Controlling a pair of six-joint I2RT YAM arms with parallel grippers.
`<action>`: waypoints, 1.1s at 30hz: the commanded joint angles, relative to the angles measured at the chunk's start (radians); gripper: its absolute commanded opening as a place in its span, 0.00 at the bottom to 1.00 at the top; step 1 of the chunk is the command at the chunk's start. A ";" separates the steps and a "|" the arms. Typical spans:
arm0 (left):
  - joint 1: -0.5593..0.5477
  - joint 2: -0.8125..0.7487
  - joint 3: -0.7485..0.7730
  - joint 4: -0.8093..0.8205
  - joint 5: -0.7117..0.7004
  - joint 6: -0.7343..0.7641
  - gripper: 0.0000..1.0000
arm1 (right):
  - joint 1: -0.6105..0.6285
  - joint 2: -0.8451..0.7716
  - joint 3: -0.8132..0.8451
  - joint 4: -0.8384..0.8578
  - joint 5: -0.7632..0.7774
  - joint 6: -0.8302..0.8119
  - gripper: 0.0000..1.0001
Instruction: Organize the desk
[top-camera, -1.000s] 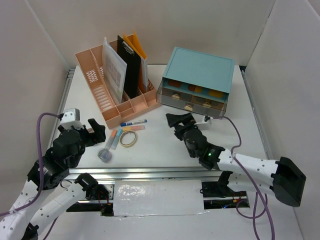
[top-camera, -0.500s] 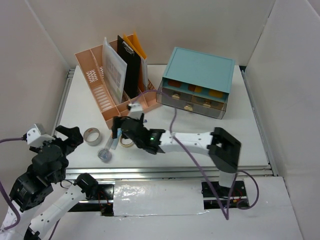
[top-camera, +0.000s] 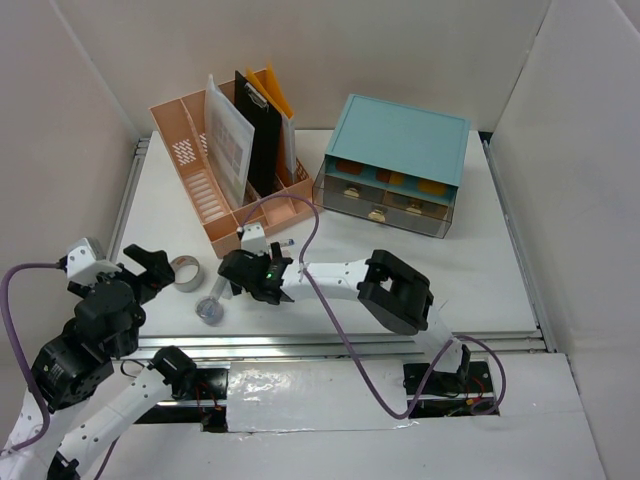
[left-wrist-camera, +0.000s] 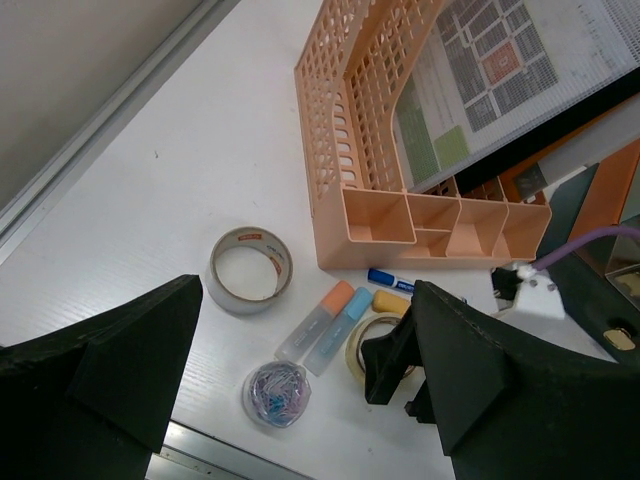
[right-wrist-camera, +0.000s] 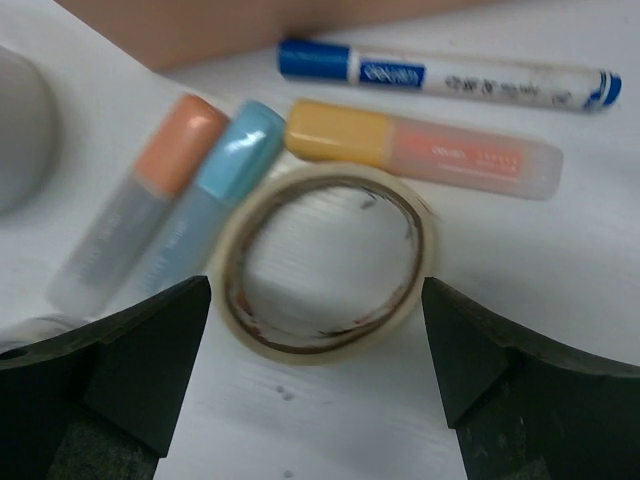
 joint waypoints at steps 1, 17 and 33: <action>0.004 0.004 -0.002 0.058 0.010 0.035 1.00 | -0.009 -0.040 -0.055 -0.031 0.006 0.044 0.93; 0.002 -0.007 -0.010 0.084 0.042 0.067 1.00 | -0.037 -0.029 -0.153 0.035 -0.107 0.046 0.40; 0.004 -0.044 -0.018 0.097 0.045 0.076 1.00 | -0.052 -0.479 -0.221 -0.065 0.072 -0.077 0.00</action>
